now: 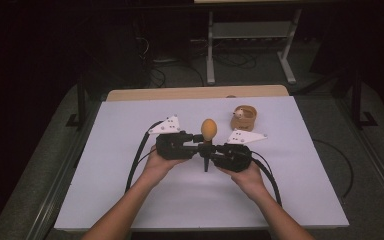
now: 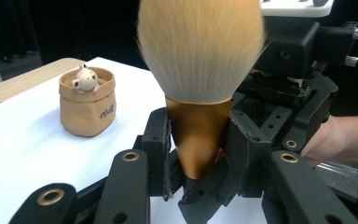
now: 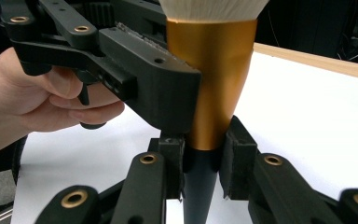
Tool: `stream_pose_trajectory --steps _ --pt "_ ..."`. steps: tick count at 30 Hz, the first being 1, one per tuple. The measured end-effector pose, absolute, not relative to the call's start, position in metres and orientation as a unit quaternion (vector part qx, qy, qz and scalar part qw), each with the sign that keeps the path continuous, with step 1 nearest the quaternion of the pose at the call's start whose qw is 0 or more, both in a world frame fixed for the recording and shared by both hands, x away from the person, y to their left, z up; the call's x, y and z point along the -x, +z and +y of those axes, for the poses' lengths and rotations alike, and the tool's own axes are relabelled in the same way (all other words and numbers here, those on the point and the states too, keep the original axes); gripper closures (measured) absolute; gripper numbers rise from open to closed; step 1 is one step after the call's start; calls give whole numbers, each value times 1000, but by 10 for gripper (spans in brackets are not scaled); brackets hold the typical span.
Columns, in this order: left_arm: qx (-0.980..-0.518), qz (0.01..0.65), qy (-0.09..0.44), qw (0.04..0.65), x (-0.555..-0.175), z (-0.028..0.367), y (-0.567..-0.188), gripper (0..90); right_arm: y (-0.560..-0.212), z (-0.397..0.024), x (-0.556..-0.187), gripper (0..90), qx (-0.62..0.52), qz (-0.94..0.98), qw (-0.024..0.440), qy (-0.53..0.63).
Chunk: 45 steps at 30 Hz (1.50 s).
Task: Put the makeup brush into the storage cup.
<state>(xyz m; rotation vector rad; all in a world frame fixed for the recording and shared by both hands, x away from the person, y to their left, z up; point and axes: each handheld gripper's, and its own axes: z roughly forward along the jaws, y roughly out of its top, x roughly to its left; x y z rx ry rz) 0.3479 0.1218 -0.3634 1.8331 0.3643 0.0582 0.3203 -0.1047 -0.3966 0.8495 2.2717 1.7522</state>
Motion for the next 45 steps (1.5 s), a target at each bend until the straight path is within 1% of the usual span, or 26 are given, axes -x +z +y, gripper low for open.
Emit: stream_pose_trajectory --steps 4,10,24,30,36,45 --pt "-787 157 25 596 -348 122 -363 615 -396 -105 -320 726 -284 757 75 583" --pt "-784 155 24 601 -347 122 -362 535 -396 -106 -320 727 -292 757 76 580" --pt "-783 166 35 599 -345 130 -357 256 -396 -114 -323 726 -302 755 87 576" --pt "-776 176 54 603 -343 140 -355 154 -395 -117 -324 727 -301 755 92 574" --pt "-780 173 56 598 -338 147 -358 107 -395 -120 -325 727 -303 757 95 571" --pt "-778 186 65 596 -325 167 -361 105 -394 -126 -327 727 -306 756 99 570"
